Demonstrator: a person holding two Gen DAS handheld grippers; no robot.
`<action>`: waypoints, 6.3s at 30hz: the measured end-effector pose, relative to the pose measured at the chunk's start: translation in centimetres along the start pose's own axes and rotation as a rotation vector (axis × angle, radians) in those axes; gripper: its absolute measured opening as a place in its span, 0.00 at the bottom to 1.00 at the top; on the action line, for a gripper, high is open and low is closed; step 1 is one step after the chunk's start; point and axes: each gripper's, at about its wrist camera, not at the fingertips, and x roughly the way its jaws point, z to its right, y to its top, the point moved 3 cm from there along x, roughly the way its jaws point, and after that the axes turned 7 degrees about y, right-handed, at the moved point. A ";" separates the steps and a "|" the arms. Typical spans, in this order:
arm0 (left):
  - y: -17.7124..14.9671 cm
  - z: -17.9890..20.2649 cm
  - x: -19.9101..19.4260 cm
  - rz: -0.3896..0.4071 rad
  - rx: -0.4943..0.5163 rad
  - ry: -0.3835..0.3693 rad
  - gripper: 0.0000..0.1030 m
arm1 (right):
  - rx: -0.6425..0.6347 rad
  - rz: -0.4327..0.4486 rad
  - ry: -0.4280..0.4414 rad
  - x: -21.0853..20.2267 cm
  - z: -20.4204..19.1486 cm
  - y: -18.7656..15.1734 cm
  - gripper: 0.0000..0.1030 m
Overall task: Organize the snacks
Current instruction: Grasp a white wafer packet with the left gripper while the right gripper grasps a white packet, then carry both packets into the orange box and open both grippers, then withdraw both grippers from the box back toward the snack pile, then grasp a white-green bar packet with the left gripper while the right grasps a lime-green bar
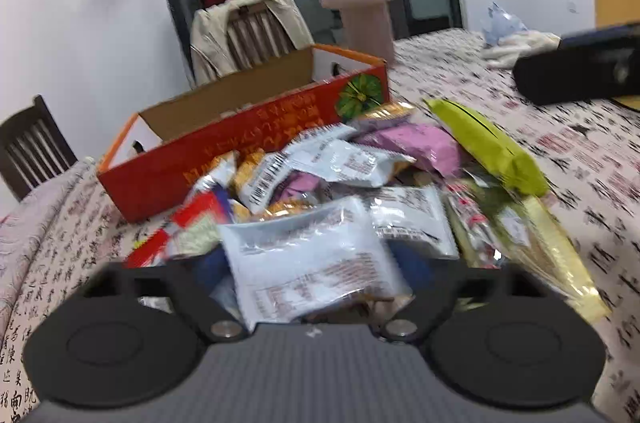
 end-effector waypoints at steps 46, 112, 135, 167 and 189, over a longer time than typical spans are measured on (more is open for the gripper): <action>-3.0 -12.2 -14.6 0.147 -0.376 0.013 0.15 | -0.051 -0.076 0.126 3.6 -4.2 -1.5 0.64; 16.6 -21.2 20.1 -0.018 -0.255 0.066 0.83 | -0.163 -0.263 -0.140 33.2 7.5 15.8 0.75; 5.5 -19.4 -13.4 0.264 -0.421 0.203 1.00 | -0.102 0.035 -0.016 4.1 -3.7 11.1 1.00; -13.9 -3.9 -24.3 0.186 -0.341 0.179 1.00 | 0.019 0.097 -0.044 -13.7 -12.2 -14.0 1.00; -12.0 -7.2 -21.0 0.136 -0.393 0.124 0.95 | -0.026 0.076 -0.045 -11.7 -11.1 -12.3 0.90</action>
